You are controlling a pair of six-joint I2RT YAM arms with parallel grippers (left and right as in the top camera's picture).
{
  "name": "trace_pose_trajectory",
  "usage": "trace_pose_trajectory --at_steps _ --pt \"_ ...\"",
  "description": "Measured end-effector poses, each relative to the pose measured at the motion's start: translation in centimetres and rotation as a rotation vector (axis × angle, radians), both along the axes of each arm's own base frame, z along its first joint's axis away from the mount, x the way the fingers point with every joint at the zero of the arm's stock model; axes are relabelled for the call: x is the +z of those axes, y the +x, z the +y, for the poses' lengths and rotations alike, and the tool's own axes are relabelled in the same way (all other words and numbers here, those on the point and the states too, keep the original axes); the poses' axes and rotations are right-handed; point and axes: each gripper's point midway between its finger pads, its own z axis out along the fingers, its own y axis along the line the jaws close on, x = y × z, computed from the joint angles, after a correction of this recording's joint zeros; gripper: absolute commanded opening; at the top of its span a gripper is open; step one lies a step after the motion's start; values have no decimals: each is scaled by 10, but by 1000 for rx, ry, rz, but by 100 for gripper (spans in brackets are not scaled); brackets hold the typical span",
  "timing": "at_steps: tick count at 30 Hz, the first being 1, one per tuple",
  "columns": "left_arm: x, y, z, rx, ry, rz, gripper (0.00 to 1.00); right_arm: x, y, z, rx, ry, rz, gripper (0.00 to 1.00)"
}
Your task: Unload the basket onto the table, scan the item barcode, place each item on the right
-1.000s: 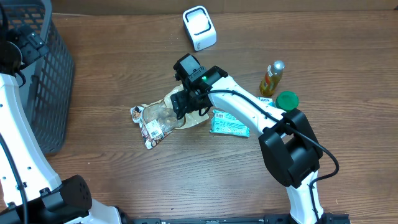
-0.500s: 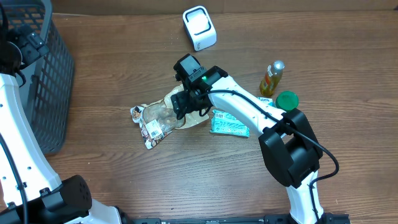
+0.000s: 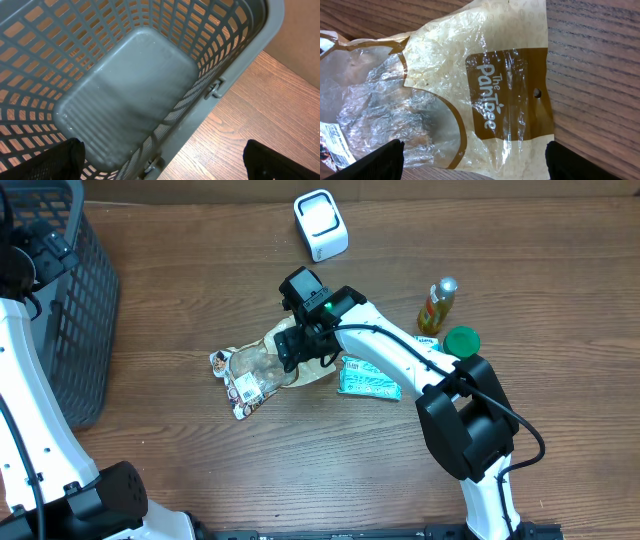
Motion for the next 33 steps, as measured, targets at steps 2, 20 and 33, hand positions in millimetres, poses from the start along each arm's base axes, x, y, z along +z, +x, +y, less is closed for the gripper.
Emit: trace_pose_trajectory --at_steps 2,20,33 --pt "0 0 0 0 0 0 100 0 0 0 -1 -1 1 88" --pt "0 0 0 0 0 0 100 0 1 1 0 3 -5 89" --pt "0 0 0 0 0 0 100 1 2 2 0 8 -10 89"
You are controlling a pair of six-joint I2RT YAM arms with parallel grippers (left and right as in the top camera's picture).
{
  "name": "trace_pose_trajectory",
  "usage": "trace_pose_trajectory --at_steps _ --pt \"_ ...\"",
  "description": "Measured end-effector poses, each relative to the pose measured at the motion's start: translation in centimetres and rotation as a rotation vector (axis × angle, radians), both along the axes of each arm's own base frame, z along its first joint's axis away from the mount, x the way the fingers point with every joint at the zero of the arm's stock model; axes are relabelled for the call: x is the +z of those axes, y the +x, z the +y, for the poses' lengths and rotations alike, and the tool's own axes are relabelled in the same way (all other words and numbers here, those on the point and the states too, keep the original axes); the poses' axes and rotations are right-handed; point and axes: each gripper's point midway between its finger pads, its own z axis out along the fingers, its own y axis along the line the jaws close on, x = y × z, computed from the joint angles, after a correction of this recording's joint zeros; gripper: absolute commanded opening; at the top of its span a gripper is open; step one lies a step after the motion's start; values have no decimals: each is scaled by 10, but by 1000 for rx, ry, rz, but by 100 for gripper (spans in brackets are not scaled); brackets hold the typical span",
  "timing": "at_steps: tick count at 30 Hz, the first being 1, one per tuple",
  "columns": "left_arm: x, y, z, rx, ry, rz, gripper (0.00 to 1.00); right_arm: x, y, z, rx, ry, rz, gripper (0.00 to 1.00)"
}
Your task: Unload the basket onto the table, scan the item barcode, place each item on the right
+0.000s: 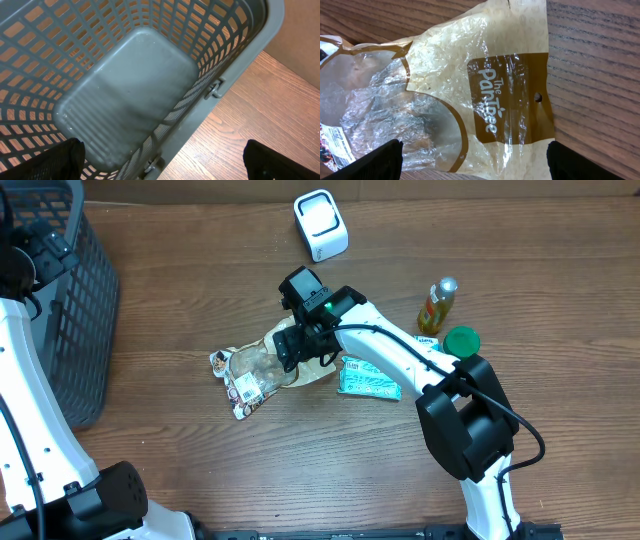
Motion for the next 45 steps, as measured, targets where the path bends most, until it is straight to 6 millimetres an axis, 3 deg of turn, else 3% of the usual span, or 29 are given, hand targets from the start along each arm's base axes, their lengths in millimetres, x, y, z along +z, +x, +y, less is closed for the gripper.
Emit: trace_pose_trajectory --at_steps 16,26,36,39,45 --pt "0 0 0 0 0 0 100 0 3 -3 -9 -4 -8 100" --pt "0 0 0 0 0 0 100 -2 14 -26 -81 -7 31 100" --pt "3 5 -1 -10 -3 -26 100 -1 15 -28 -87 6 42 100" --pt "-6 4 -18 -65 -91 -9 100 -1 15 -27 -87 7 39 100" --pt "-30 -7 -85 -234 -369 76 99 0 18 -25 -86 17 27 100"
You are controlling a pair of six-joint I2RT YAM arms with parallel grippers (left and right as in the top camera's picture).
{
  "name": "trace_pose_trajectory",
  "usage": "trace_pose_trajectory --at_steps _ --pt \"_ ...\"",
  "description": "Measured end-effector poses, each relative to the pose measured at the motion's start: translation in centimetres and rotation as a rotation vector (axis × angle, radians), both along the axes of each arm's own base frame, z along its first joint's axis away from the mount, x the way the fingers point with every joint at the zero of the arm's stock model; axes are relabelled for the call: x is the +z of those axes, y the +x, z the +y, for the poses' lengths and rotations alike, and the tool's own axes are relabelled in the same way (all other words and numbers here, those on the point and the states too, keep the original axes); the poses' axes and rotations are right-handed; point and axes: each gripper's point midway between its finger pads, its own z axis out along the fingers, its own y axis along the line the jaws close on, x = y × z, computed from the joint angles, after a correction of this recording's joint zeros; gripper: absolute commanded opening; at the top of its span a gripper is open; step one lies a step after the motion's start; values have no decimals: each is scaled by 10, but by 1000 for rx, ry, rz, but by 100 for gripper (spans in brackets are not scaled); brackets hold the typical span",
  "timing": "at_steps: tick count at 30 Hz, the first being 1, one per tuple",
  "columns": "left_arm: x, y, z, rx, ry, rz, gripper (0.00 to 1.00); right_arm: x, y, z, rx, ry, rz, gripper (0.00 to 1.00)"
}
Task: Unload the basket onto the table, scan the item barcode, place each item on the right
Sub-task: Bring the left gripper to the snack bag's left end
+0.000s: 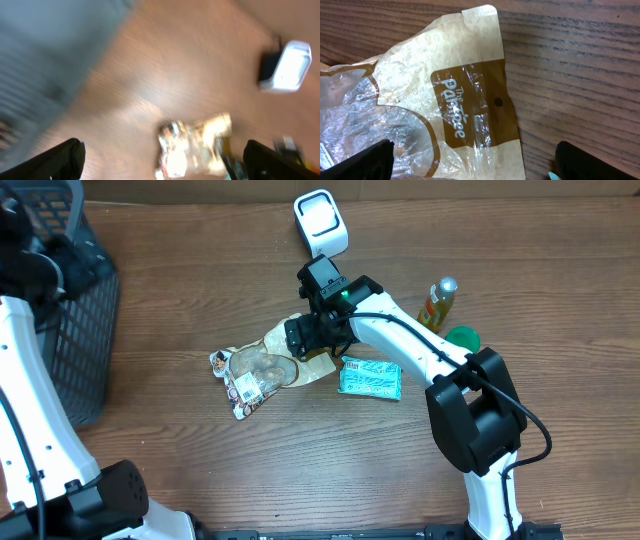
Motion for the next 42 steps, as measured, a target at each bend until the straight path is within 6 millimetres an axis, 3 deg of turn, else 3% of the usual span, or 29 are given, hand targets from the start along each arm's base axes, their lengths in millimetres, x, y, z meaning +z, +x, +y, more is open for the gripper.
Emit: trace_pose_trajectory --at_steps 2,6,10,11,12,13,14,20,31,42 --pt "-9 -4 -22 -51 -52 50 99 0 0 0 0 0 0 100" --pt "-21 6 -53 -137 -91 82 100 0 -1 0 0 1 3 100" --pt "-30 18 -68 -181 -106 94 100 0 -1 0 0 1 4 100" --pt "-31 22 -67 -184 -103 82 95 0 -1 0 1 1 4 100" --pt "-30 29 -67 -187 -99 62 67 0 -1 0 1 2 5 100" --pt "-31 32 -67 -193 -96 57 18 0 -1 1 2 5 5 100" --pt "-32 32 -68 -197 -96 61 4 0 -2 2 4 10 9 100" --pt "-58 19 -81 -241 -98 177 4 1 -5 5 11 33 27 100" --pt "-171 -4 -122 -348 -80 447 4 2 -6 6 38 116 81 100" --pt "-241 -16 -129 -370 -73 481 4 -22 -6 4 70 149 144 100"
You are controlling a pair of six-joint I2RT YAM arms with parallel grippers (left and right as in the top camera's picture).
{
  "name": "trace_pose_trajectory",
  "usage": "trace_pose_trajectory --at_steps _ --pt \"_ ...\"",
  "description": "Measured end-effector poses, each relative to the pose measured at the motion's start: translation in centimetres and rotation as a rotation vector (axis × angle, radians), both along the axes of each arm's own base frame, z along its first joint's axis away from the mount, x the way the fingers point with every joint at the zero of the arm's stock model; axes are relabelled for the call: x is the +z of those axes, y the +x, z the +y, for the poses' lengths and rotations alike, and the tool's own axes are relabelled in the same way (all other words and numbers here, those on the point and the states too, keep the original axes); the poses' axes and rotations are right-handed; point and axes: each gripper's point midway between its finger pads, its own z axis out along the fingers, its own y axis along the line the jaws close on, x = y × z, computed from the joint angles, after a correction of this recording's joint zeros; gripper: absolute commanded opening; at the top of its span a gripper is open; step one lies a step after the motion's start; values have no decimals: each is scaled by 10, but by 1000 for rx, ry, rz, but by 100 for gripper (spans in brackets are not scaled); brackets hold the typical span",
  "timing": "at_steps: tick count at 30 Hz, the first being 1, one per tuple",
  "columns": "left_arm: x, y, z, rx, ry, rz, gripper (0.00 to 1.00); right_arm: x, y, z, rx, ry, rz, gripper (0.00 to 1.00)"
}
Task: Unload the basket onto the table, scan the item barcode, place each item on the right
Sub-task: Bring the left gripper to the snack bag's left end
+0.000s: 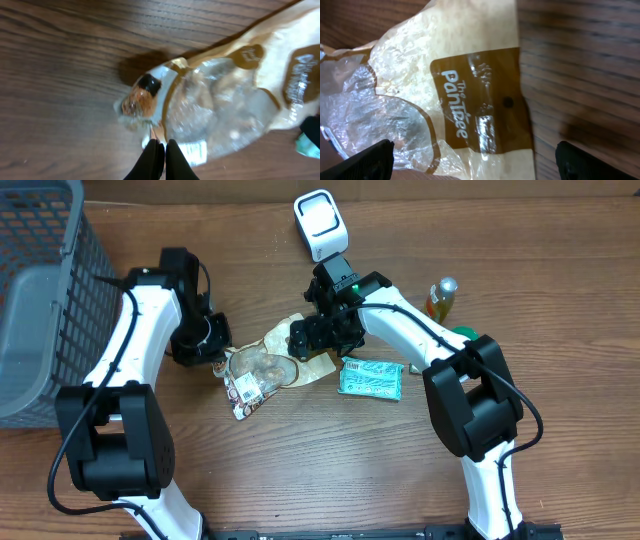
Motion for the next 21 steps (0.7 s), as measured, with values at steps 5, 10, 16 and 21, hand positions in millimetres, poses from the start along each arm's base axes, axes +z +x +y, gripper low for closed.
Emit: trace_pose_trajectory --at_steps 5,10,16,21 --pt "-24 -1 -2 0 -15 -22 4 -6 -4 8 41 43 22 99" --pt "-43 -7 -4 0 -23 -27 4 -6 -8 10 51 57 36 99" --pt "-55 -12 -5 0 -26 -26 4 -6 -8 10 52 61 40 99" --pt "-54 -8 -5 -1 -26 -41 4 -4 -10 14 58 83 50 99"
